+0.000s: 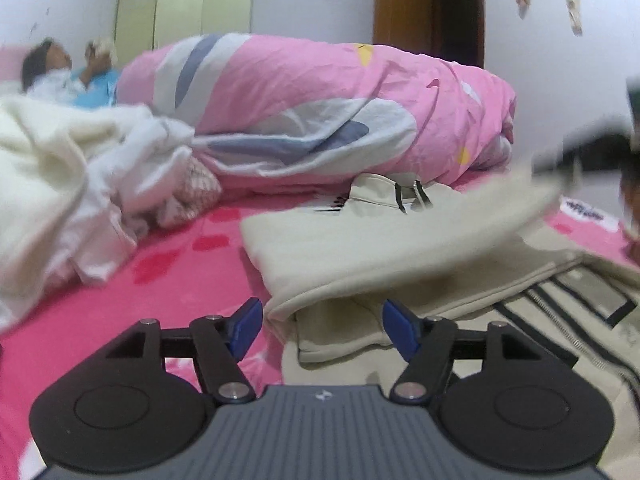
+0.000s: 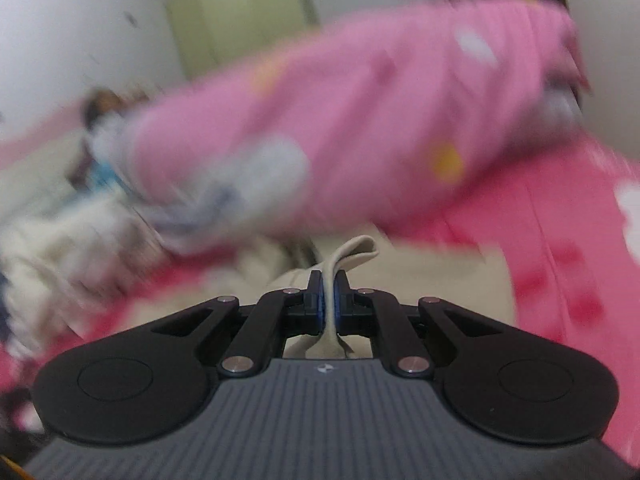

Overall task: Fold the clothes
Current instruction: 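Lower the folded hem onto the jacket and open the right tool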

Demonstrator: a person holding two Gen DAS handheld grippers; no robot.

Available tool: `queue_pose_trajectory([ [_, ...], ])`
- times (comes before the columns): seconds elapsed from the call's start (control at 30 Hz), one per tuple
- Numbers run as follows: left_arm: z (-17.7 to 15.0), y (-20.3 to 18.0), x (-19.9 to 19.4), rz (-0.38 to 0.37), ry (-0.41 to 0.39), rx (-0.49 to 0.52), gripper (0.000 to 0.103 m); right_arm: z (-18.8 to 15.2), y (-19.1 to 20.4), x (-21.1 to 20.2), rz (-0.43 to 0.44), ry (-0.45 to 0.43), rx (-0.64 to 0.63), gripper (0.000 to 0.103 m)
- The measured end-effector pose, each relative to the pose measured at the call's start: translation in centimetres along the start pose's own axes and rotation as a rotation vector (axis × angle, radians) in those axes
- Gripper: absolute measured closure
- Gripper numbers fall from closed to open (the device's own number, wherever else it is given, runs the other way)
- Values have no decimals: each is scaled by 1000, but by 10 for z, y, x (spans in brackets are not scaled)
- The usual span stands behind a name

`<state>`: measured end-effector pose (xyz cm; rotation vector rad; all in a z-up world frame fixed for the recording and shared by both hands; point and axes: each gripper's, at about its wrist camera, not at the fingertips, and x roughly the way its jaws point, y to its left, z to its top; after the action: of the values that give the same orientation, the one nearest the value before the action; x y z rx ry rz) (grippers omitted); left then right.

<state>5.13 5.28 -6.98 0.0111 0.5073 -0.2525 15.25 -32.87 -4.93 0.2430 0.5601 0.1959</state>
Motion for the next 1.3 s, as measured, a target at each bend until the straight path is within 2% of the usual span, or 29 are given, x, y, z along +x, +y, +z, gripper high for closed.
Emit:
queue_pose_trajectory([
  [0.1, 7, 11, 8, -5, 15, -88, 35, -31, -15, 21, -49, 80, 18, 100],
  [0.17, 13, 19, 15, 1, 16, -150, 36, -42, -19, 23, -56, 87, 22, 100],
  [0.27, 22, 29, 31, 43, 32, -216, 38, -37, -15, 15, -54, 47, 0, 100],
  [0.4, 27, 33, 58, 93, 95, -243, 39, -22, -8, 5, -66, -7, -46, 100],
  [0.53, 20, 21, 69, 104, 120, -206, 38, -24, -14, 13, -109, -2, -81, 100],
  [0.7, 11, 4, 75, 122, 126, -156, 36, -54, -19, 44, -196, 92, -196, 97],
  [0.8, 10, -1, 77, 133, 128, -164, 36, -53, -11, 39, -262, 76, -270, 88],
  [0.87, 9, -3, 77, 140, 125, -163, 36, -49, -4, 32, -352, 65, -334, 85],
  [0.93, 8, -6, 76, 147, 120, -161, 36, -43, 2, 19, -394, 21, -359, 85],
  [0.97, 8, -7, 76, 149, 117, -159, 36, -41, 5, 11, -392, -6, -359, 85],
  [1.03, 7, -7, 76, 150, 109, -155, 36, -38, 18, -3, -328, -52, -363, 85],
  [1.1, 6, -8, 75, 152, 100, -152, 36, -39, 36, -5, -257, -62, -408, 85],
  [1.23, 4, -7, 74, 143, 82, -154, 36, -47, 72, 8, -159, -44, -525, 85],
  [1.3, 2, -5, 73, 130, 74, -158, 36, -52, 77, 22, -143, -2, -547, 85],
])
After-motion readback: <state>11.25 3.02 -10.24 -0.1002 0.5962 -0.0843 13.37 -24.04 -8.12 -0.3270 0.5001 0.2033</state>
